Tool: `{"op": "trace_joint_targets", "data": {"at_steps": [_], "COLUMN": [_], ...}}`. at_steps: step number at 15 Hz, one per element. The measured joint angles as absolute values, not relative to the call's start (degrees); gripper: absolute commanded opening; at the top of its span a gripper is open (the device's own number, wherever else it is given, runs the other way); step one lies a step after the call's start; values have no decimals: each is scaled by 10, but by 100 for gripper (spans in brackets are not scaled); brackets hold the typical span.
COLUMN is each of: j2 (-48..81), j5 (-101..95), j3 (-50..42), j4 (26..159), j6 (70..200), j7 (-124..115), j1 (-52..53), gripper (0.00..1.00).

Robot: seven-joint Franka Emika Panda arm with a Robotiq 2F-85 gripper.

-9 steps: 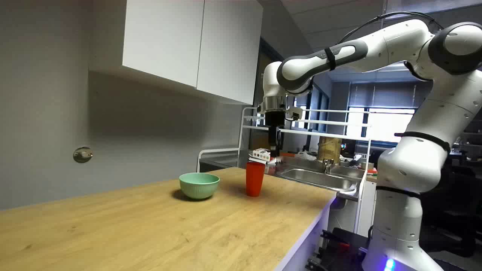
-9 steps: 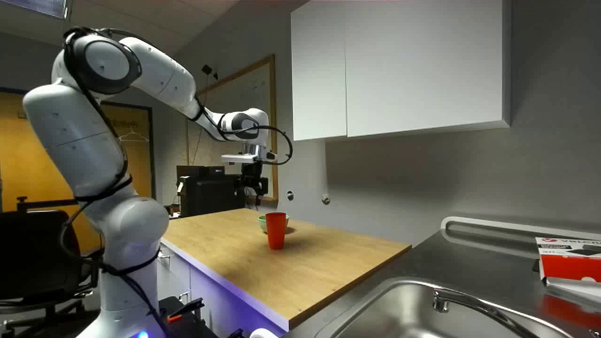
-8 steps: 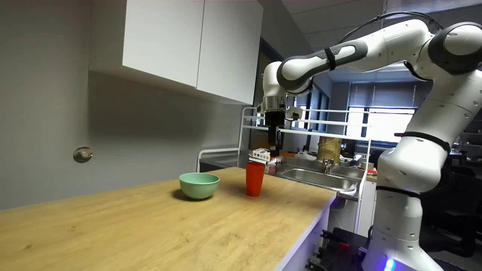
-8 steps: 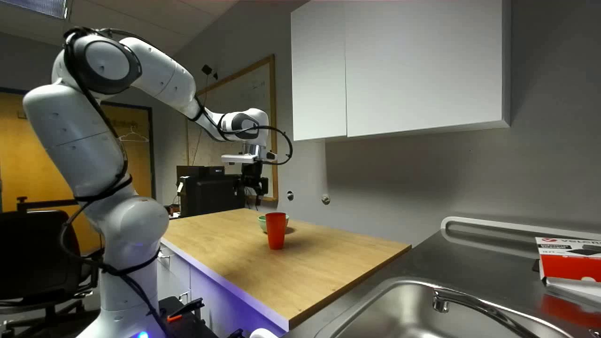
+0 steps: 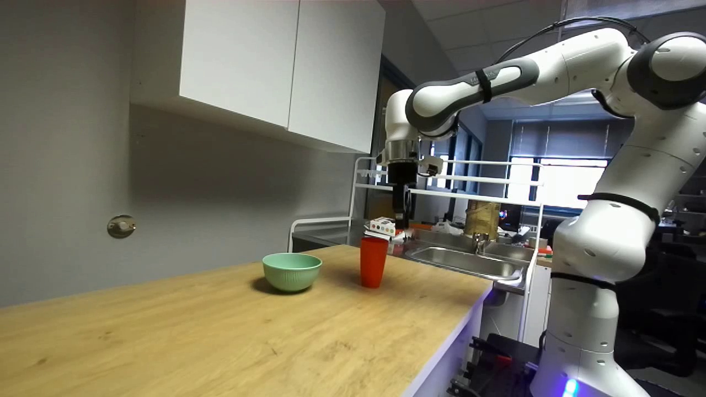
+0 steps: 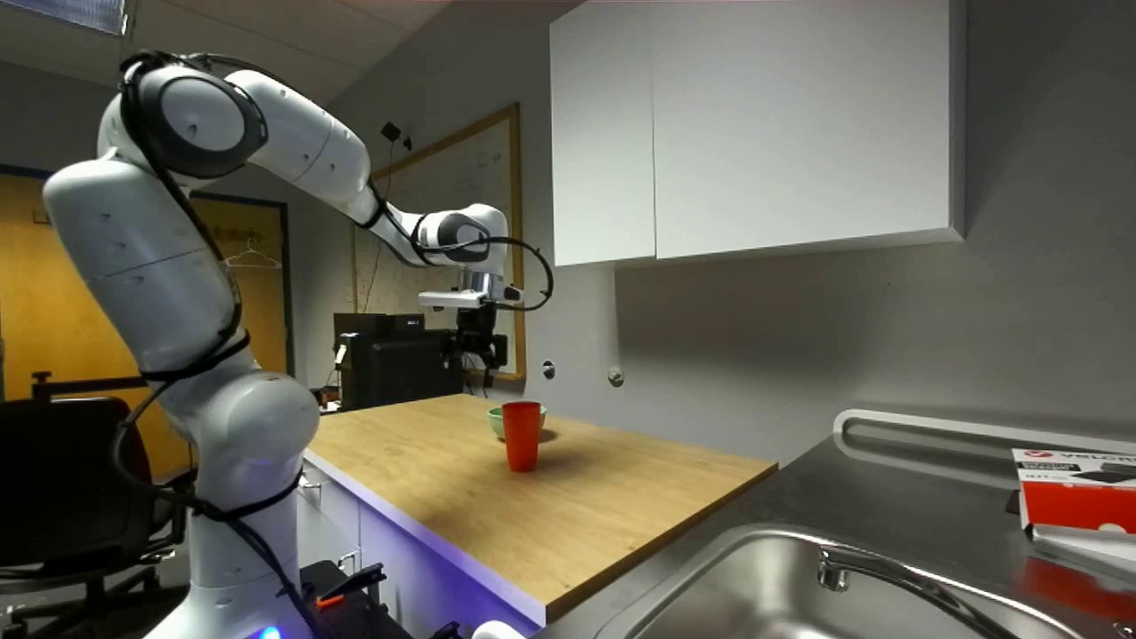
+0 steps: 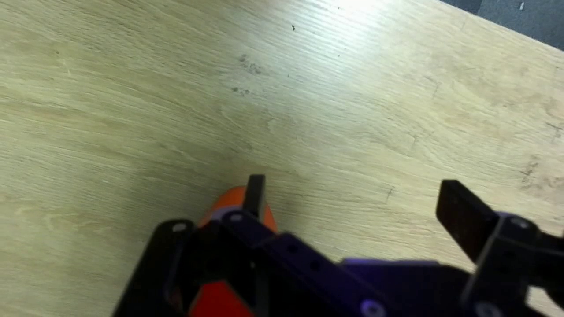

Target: Pour the content from the orange cup into the bowl

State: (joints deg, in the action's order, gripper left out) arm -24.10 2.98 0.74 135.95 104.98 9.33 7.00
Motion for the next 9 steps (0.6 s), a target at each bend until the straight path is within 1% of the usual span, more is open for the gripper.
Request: {"op": "trace_joint_targets", "data": {"at_steps": [9], "j2": [-236], "j5": [30], "j3": [7], "j4": [1360], "j6": [1055], "j7": [91], "j1": [66], "gripper": [100]}}
